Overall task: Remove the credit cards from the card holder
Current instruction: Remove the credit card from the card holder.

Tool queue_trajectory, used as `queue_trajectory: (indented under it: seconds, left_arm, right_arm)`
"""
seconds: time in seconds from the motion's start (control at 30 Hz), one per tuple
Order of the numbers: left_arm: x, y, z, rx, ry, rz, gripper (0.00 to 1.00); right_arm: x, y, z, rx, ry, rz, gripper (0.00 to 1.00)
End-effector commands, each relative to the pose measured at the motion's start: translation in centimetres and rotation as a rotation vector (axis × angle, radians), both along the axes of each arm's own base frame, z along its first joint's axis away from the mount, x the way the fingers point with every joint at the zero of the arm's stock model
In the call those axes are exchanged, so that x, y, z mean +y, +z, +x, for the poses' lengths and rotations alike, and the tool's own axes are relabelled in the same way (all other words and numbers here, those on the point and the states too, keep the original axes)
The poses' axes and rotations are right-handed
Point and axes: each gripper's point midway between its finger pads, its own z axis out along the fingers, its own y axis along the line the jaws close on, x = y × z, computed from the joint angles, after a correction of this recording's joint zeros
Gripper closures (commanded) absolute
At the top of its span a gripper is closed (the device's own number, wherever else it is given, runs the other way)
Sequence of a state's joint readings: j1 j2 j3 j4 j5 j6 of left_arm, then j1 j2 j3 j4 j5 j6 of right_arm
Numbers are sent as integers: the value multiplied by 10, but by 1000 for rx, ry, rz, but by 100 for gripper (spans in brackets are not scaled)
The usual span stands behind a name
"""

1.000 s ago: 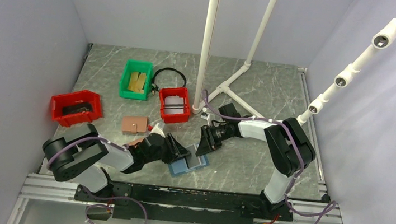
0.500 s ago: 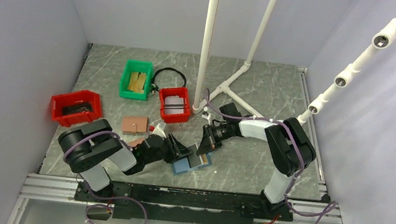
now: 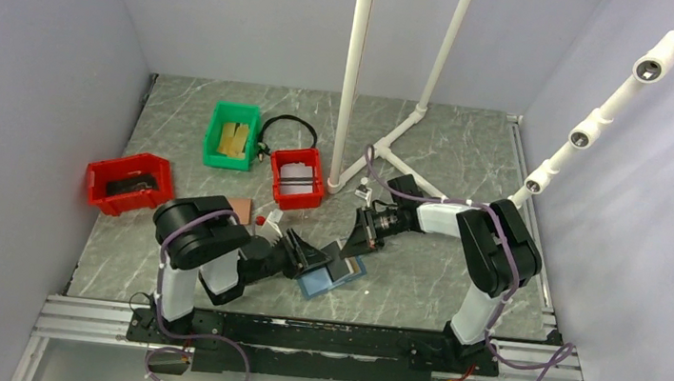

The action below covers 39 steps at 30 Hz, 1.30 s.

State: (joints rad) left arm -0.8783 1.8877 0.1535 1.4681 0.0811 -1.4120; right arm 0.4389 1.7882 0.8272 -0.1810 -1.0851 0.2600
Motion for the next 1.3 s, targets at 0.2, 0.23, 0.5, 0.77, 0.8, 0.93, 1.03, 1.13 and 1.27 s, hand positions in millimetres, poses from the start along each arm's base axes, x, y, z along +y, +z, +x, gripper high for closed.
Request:
queue_trajectory:
  seconds: [0.2, 0.23, 0.5, 0.77, 0.8, 0.93, 1.03, 1.13, 1.27]
  left_arm:
    - [-10, 23, 2, -125, -45, -43, 53]
    - [-11, 27, 2, -140, -47, -50, 54]
    - [-16, 65, 5, -270, -64, -103, 70]
    - [-15, 74, 2, -316, -86, -74, 100]
    - [-13, 75, 1, -330, -87, -70, 100]
    - [-7, 70, -5, -377, -115, -17, 100]
    - [-4, 62, -12, -399, -163, 45, 100]
    - [1, 57, -17, -420, -206, 120, 100]
    - [8, 66, -21, -469, -260, 236, 100]
  right_arm:
    - [6, 15, 4, -1, 15, 76, 100]
    - [6, 14, 4, -3, 14, 73, 100]
    - [4, 1, 6, -38, 10, -7, 100]
    - [7, 4, 1, -53, 45, 6, 100]
    - [7, 5, 1, -56, 49, 7, 100]
    - [5, 12, 3, -124, 95, 32, 99]
    - [3, 26, 3, -201, 148, 93, 81]
    - [-2, 44, 4, -305, 199, 153, 65]
    - [-11, 64, 9, -417, 198, 198, 49]
